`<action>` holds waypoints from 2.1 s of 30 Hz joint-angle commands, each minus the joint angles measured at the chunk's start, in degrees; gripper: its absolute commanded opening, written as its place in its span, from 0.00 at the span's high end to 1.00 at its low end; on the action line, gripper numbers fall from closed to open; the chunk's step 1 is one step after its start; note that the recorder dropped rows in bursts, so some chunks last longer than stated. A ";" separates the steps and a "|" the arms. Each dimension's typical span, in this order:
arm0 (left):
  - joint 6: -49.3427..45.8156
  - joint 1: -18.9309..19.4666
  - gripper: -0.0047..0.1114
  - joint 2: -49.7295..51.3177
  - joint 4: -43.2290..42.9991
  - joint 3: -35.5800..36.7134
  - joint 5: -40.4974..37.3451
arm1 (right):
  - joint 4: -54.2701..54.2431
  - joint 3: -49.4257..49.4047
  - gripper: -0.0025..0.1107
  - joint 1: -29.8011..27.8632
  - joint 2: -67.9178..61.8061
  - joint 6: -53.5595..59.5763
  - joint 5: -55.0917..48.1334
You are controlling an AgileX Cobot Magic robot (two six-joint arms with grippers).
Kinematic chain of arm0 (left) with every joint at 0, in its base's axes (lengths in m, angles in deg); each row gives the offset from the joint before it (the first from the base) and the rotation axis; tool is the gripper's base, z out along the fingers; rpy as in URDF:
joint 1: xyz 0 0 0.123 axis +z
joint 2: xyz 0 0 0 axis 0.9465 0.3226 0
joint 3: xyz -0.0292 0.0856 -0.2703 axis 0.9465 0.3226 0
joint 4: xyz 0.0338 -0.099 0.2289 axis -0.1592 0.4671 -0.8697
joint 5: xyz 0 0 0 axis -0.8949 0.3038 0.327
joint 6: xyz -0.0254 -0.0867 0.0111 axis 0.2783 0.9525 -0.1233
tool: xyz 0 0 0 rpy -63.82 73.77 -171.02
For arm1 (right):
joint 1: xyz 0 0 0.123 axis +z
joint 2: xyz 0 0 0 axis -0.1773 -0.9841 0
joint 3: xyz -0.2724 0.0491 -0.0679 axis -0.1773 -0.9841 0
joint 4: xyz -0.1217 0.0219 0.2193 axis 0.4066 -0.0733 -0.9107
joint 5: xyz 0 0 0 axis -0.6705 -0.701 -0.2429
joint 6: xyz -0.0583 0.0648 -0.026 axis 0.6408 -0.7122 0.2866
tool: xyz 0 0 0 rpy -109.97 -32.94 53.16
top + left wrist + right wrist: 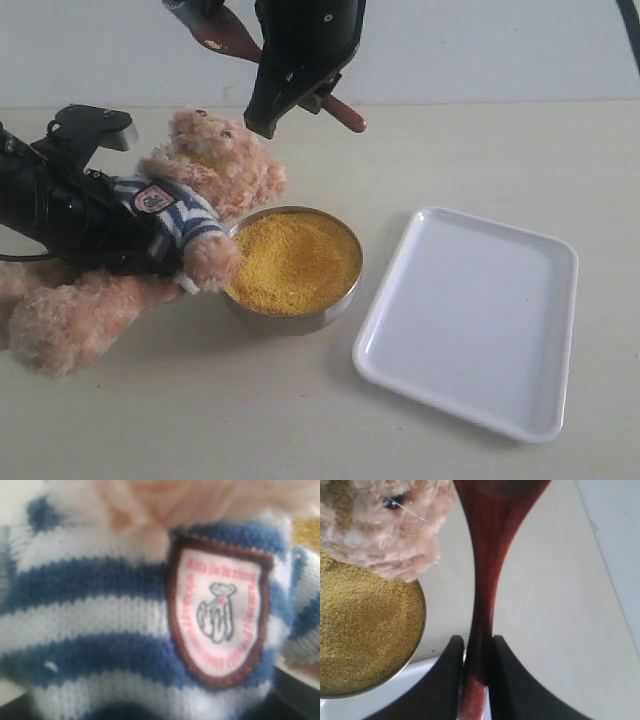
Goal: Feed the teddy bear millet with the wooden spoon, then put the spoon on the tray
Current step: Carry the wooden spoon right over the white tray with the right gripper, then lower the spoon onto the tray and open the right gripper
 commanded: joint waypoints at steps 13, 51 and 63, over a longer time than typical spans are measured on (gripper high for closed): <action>2.76 7.73 0.93 -2.59 -2.89 -0.41 -2.46 | -11.88 -2.13 0.98 -4.65 1.46 -2.18 -0.13; 1.95 8.71 0.93 5.24 7.99 1.35 9.74 | -22.90 -43.82 0.98 -17.28 12.30 -3.82 0.04; -0.27 8.71 0.93 6.90 9.41 1.35 9.04 | -27.67 -45.21 0.98 -27.43 7.70 -7.60 6.83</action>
